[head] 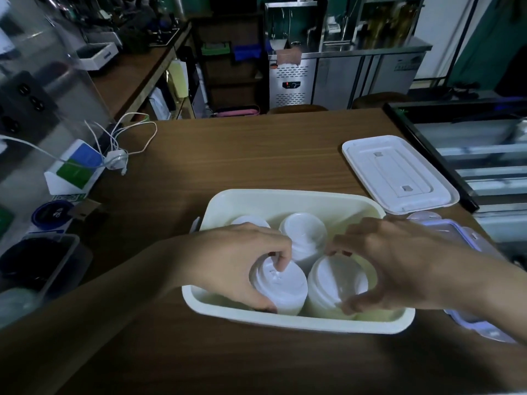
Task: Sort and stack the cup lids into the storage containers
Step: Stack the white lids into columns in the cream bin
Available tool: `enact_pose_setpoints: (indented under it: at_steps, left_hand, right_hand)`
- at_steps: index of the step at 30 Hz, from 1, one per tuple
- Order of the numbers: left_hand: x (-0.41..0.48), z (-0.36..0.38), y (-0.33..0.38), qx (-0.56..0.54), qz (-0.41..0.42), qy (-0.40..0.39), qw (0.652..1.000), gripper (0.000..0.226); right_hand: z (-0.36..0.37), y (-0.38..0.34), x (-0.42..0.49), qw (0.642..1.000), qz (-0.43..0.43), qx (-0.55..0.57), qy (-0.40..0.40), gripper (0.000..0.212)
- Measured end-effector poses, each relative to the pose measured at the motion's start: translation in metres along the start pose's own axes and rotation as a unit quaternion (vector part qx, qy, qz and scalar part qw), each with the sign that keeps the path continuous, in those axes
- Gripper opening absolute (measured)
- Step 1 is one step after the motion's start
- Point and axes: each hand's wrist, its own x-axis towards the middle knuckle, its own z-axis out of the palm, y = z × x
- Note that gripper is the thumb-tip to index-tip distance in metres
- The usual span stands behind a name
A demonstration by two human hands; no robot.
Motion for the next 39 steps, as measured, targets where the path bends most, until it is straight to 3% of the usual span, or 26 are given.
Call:
enact_pose_setpoints:
  at_steps: [5, 8, 15, 21, 31, 39]
  left_hand:
    - [0.002, -0.006, -0.003, -0.012, 0.004, -0.006, 1.0, 0.034]
    - [0.004, -0.005, -0.005, -0.019, -0.005, -0.006, 1.0, 0.034]
    - [0.006, 0.0, -0.005, -0.005, -0.012, 0.007, 1.0, 0.061]
    - [0.009, 0.007, -0.007, 0.015, -0.014, 0.054, 0.998, 0.05]
    - [0.011, -0.005, -0.012, -0.023, -0.05, 0.01, 0.998, 0.055]
    - [0.012, 0.007, -0.012, 0.031, -0.02, 0.033, 0.999, 0.044]
  right_hand:
    - [0.014, 0.006, 0.001, 1.0, -0.024, -0.009, 0.011, 0.079]
    - [0.022, 0.006, 0.0, 0.997, -0.021, 0.073, 0.0, 0.078]
    - [0.022, 0.006, 0.004, 0.995, -0.011, 0.095, 0.005, 0.076]
    - [0.017, 0.009, 0.012, 0.997, -0.01, 0.072, 0.029, 0.072]
    - [0.013, 0.02, 0.021, 0.991, -0.027, 0.126, 0.019, 0.064]
    - [0.021, 0.013, 0.03, 0.997, 0.011, 0.068, 0.018, 0.066]
